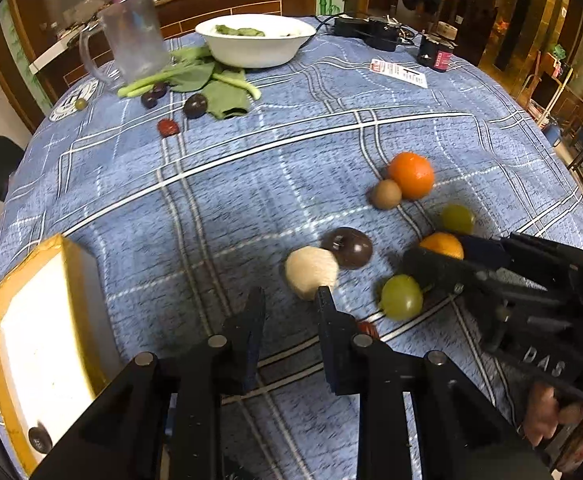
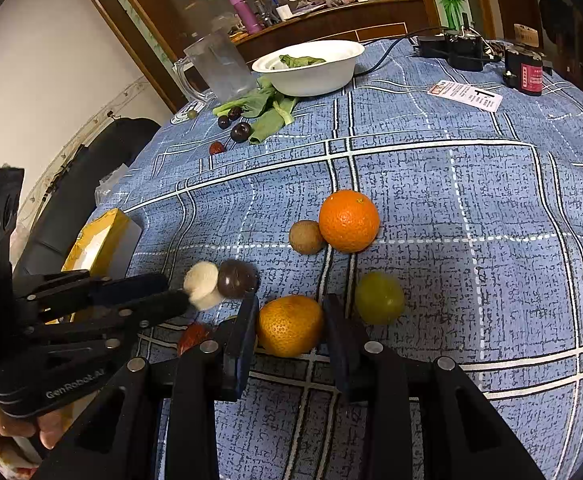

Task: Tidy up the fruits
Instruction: 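Grasp the brown kiwi with the left gripper while the right gripper holds the tangerine, then carry the kiwi and tangerine over the tray and open both grippers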

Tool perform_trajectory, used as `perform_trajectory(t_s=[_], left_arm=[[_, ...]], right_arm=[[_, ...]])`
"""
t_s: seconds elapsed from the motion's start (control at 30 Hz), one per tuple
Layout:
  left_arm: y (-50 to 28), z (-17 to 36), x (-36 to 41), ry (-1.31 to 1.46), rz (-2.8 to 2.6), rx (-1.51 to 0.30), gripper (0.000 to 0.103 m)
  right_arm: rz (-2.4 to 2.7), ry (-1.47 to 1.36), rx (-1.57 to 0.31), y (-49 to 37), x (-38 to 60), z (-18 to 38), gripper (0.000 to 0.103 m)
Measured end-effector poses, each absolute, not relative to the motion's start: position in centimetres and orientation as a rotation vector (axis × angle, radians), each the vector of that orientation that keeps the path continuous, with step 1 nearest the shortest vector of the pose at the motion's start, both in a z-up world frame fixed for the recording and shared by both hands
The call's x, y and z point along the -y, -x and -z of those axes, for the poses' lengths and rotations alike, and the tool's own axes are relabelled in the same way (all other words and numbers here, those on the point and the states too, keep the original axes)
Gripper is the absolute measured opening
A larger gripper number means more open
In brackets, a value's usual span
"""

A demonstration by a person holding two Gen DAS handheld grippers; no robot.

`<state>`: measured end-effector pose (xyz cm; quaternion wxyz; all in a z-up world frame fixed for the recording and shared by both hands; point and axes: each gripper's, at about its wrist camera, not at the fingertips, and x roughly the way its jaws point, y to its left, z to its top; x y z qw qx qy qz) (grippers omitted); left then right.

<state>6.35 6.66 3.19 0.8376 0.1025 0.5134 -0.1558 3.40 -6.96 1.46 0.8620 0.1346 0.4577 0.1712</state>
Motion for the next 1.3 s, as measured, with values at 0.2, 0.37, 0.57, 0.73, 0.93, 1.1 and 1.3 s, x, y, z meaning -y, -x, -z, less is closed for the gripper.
perform_trajectory(t_s=[0.2,0.37,0.57,0.73,0.93,1.1,1.3], left_arm=[[-6.5,-3.7,-6.7,-0.191,0.343,-1.072,0.028],[-7.0,-3.6,-5.1,-0.239,0.372,-1.061,0.036],[-7.4,-1.8,-4.7,-0.259,0.371,-1.081,0.033],[-6.5,-2.7,-5.2,-0.25,0.347,-1.039,0.028],[-2.6,-6.8,-8.7,-0.134,0.284,-0.953,0.028],[1.8,-9.8,-15.9,-0.009,0.153,-0.9,0.028],[6.3,-8.7,-26.3,0.152,-0.026,-0.911,0.028]], right_arm=[[-0.361,-0.291,-0.963,-3.4,7.0,-1.4,0.035],[-0.361,-0.299,-0.966,-3.4,7.1,-1.3,0.035],[-0.366,-0.323,-0.97,-3.6,7.4,-1.3,0.035],[-0.365,-0.312,-0.965,-3.5,7.2,-1.3,0.034],[-0.384,-0.304,-0.918,-2.8,6.9,-2.2,0.034],[-0.41,-0.264,-0.861,-1.8,5.9,-3.4,0.034],[-0.486,-0.287,-0.861,-0.1,1.7,-6.4,0.035]])
